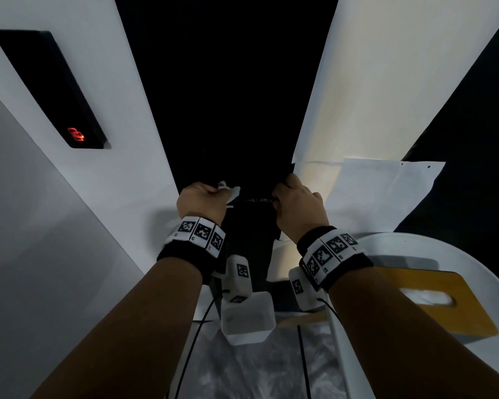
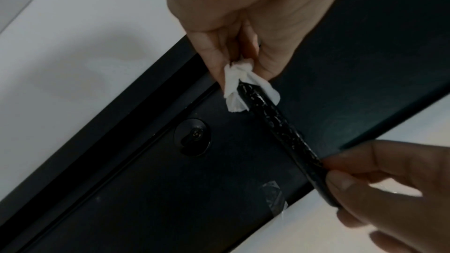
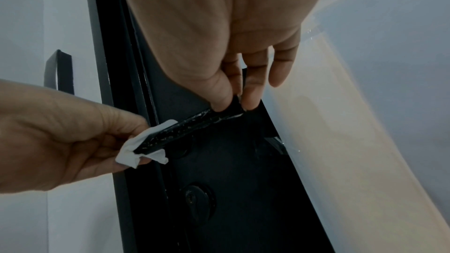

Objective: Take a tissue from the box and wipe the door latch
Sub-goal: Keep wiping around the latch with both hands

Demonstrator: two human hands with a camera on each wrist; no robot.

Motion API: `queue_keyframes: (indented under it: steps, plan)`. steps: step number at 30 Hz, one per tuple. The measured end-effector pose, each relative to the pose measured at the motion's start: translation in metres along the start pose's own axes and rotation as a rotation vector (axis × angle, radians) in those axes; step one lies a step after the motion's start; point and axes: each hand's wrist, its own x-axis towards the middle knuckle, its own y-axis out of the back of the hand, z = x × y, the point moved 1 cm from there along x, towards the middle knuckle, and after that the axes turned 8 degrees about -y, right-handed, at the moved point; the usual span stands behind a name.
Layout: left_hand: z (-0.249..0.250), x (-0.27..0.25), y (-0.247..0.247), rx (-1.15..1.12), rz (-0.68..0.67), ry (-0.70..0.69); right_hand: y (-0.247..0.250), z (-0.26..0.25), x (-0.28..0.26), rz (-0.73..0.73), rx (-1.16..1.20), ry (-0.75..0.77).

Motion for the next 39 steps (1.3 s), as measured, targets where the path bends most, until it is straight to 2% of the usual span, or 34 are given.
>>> queue_keyframes:
  steps: [3, 7, 14, 19, 22, 26, 28, 33, 39]
  plan:
    - [-0.01, -0.003, -0.002, -0.025, 0.093, -0.035, 0.0, 0.001, 0.0, 0.004, 0.0, 0.006]
    - [-0.017, -0.01, -0.005, -0.07, 0.089, -0.072, -0.001, 0.001, 0.0, 0.006, 0.003, 0.007]
    - [-0.017, -0.01, -0.001, -0.12, 0.24, -0.097, 0.0, 0.001, 0.0, 0.004, 0.004, 0.009]
    - [-0.021, -0.017, -0.007, -0.09, 0.14, -0.06, -0.001, 0.002, 0.001, 0.007, 0.005, 0.01]
    - [-0.018, -0.011, -0.007, -0.08, 0.133, -0.005, -0.001, 0.002, 0.001, 0.007, 0.0, 0.011]
    - [-0.013, 0.003, -0.004, -0.066, 0.055, 0.022, 0.0, 0.001, 0.001, 0.004, -0.005, 0.011]
    - [-0.013, 0.006, -0.002, -0.052, 0.058, 0.008, 0.0, 0.001, 0.0, 0.006, -0.012, 0.011]
    - [-0.015, 0.0, 0.001, -0.074, 0.177, -0.03, 0.0, 0.001, 0.001, 0.01, -0.029, 0.017]
    - [-0.01, -0.006, -0.009, -0.064, 0.078, -0.048, -0.001, 0.001, 0.001, 0.013, -0.023, 0.019]
